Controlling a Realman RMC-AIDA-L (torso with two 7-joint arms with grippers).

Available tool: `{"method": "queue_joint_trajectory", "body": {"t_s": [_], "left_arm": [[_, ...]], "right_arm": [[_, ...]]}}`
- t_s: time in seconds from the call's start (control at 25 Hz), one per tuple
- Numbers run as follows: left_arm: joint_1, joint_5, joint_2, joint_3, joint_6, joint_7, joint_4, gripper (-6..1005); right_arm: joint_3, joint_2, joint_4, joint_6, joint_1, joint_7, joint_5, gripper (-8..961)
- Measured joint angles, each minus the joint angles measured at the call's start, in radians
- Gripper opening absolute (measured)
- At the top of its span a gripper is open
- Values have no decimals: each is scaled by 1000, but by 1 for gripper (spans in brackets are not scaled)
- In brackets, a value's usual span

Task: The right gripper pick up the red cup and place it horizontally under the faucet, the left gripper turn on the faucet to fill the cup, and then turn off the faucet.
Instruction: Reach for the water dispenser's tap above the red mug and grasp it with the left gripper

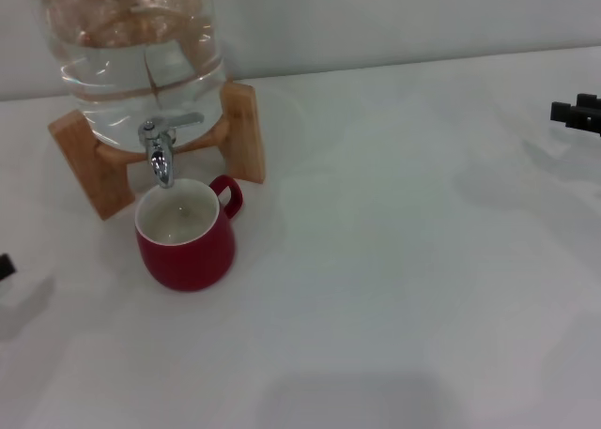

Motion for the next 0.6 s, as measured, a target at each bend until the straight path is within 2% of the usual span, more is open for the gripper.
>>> {"method": "queue_joint_trajectory", "body": {"t_s": [0.16,0.36,0.6], "left_arm": [[18,2,-1,151,-9,-101,119,714],[60,35,-2,350,-1,-243,325,714],[99,124,-4,527,23,-377,549,713]], "right_arm": [[-1,6,0,-2,4,-3,-1,551],[3,16,0,-14,5,-12,-1,551],[4,24,0,-35,2,-15,-2,550]]}}
